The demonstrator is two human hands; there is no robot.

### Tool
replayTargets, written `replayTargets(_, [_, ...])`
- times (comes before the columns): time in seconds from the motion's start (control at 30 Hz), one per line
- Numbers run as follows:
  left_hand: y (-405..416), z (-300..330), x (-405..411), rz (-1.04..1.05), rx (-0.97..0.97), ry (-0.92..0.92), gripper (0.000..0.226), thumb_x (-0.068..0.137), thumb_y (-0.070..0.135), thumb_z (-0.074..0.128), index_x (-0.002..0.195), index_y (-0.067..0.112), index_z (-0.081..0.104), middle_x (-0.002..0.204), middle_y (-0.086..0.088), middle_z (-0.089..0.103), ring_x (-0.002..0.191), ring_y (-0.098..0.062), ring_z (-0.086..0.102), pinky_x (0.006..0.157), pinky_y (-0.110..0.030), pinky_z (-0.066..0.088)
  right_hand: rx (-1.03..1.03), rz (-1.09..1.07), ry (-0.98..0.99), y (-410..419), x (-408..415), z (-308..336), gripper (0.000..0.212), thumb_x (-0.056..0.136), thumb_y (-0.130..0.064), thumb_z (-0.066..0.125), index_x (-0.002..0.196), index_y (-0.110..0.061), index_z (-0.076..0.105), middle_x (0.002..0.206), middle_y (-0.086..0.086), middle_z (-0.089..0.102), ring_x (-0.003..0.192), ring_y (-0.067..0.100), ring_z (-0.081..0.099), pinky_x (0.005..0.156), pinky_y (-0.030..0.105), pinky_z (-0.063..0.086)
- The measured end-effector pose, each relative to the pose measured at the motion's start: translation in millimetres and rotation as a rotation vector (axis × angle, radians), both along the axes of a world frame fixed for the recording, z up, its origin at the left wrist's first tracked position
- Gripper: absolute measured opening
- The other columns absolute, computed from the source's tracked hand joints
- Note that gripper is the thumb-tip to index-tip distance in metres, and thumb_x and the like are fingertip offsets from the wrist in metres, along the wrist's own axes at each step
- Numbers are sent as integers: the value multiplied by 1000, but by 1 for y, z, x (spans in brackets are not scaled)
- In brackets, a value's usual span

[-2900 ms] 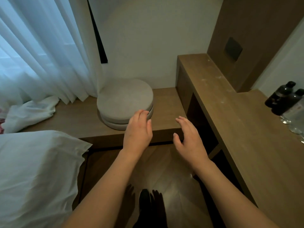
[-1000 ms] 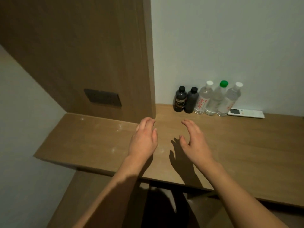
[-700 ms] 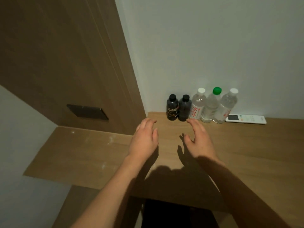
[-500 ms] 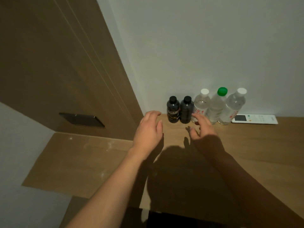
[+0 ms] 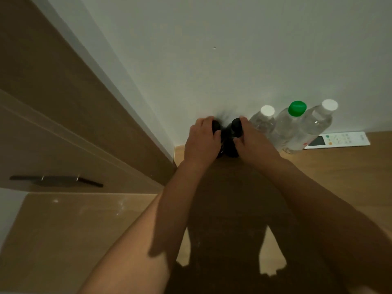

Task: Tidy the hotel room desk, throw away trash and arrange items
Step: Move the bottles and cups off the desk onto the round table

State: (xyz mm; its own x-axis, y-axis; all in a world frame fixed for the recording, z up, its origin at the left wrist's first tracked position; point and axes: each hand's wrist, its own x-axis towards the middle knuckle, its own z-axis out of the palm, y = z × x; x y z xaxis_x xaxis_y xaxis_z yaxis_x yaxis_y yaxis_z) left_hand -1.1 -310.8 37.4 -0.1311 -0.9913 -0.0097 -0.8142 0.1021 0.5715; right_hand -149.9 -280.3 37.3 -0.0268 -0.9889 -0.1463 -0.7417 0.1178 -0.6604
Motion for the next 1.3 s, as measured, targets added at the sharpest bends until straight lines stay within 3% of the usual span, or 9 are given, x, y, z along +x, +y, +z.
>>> replayTargets(0.27, [4, -15, 5, 35, -62, 74, 35, 95, 17, 64, 127, 6, 55, 122, -15, 53, 115, -30, 45, 96, -35, 38, -27, -54, 183, -11, 3, -2, 34, 97, -35, 57, 120, -14, 44, 108, 13, 63, 96, 34, 63, 77, 45, 53])
replayTargets(0.5, [19, -12, 21, 74, 8, 183, 28, 98, 21, 63, 123, 8, 57, 119, -8, 55, 108, -25, 56, 90, -35, 49, -77, -50, 233, 8, 9, 7, 30, 97, -38, 57, 113, -14, 50, 108, 8, 60, 96, 28, 61, 75, 38, 48])
replayTargets(0.6, [37, 5, 32, 95, -11, 235, 27, 100, 21, 60, 125, 12, 55, 122, -2, 54, 108, -18, 56, 89, -24, 43, -134, -102, 180, 36, 9, 19, 28, 98, -41, 55, 110, -16, 50, 97, -2, 54, 86, 19, 57, 71, 31, 41])
replayTargets(0.73, [67, 29, 41, 79, -20, 288, 36, 102, 26, 57, 136, 18, 49, 123, 6, 53, 111, -9, 51, 94, -25, 45, -174, -167, 82, 83, 3, 40, 32, 97, -44, 55, 112, -17, 50, 94, -6, 50, 79, 13, 50, 72, 28, 38])
replayTargets(0.9, [95, 37, 35, -38, -18, 277, 34, 102, 26, 58, 134, 18, 48, 116, 7, 51, 106, -14, 55, 90, -33, 50, -94, -311, -2, 133, -8, 46, 27, 90, -41, 65, 99, -22, 49, 86, -6, 52, 78, 14, 55, 71, 29, 45])
replayTargets(1.03, [111, 38, 5, -151, 20, 272, 36, 101, 23, 59, 134, 14, 49, 122, -5, 59, 112, -25, 59, 96, -40, 51, -85, -437, 4, 173, -30, 52, 26, 80, -46, 67, 86, -28, 50, 77, -10, 56, 68, 8, 57, 63, 31, 53])
replayTargets(1.13, [130, 45, -29, -237, 32, 263, 33, 101, 23, 57, 132, 16, 50, 116, -7, 64, 105, -26, 62, 90, -40, 52, 18, -556, -42, 205, -56, 66, 25, 78, -48, 63, 88, -29, 50, 84, -5, 60, 75, 14, 61, 72, 42, 58])
replayTargets(1.23, [154, 56, -67, -330, 72, 252, 25, 101, 26, 56, 125, 21, 51, 105, 2, 59, 98, -22, 58, 83, -32, 43, 42, -657, -58, 243, -81, 74, 23, 84, -38, 68, 96, -27, 52, 92, -5, 60, 81, 10, 58, 77, 34, 54])
replayTargets(1.3, [173, 63, -95, -417, 78, 240, 25, 101, 30, 57, 124, 23, 51, 106, 4, 59, 100, -20, 58, 85, -33, 45, 0, -714, -33, 273, -96, 77, 21, 85, -37, 66, 99, -27, 54, 94, -5, 60, 84, 12, 58, 78, 31, 50])
